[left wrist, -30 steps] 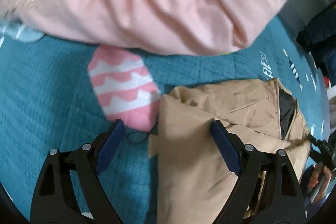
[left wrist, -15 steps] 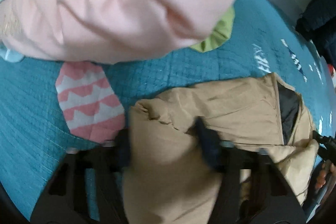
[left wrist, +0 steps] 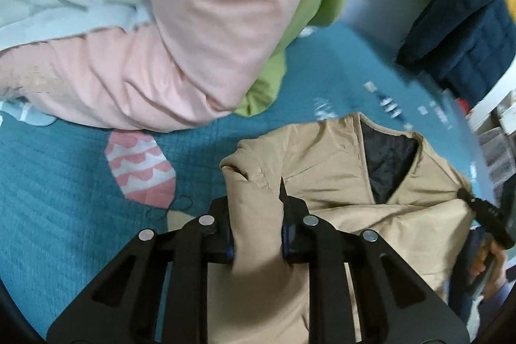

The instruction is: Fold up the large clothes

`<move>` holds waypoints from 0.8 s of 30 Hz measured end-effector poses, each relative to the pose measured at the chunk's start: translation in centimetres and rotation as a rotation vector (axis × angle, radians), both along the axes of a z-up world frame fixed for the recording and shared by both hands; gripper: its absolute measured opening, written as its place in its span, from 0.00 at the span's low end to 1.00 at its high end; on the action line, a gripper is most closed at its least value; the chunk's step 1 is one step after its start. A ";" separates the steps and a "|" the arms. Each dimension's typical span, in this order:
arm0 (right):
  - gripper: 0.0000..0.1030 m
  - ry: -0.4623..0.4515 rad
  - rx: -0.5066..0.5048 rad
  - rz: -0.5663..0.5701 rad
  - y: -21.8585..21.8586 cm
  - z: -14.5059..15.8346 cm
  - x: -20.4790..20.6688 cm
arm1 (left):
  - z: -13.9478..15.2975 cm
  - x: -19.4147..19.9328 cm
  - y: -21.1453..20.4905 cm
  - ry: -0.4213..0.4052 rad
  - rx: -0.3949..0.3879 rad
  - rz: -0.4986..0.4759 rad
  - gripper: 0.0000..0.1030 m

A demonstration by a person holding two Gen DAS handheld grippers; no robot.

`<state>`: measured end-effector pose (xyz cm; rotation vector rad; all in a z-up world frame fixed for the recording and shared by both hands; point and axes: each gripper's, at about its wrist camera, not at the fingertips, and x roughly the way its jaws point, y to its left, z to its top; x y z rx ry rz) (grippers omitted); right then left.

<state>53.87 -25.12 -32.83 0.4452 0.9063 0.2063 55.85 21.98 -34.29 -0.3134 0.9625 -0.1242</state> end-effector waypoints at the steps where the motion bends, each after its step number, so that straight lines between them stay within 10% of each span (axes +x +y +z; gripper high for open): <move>1: 0.12 -0.014 -0.003 0.001 0.0 0.5 -0.5 | 0.7 -0.8 0.0 -0.018 -0.001 0.000 0.18; 10: 0.12 -0.112 -0.048 0.051 0.8 5.7 -8.3 | 5.7 -10.5 0.0 -0.122 0.007 -0.029 0.18; 24: 0.13 -0.014 -0.105 0.100 1.8 6.8 -21.7 | 3.7 -24.4 1.3 -0.048 -0.057 0.008 0.18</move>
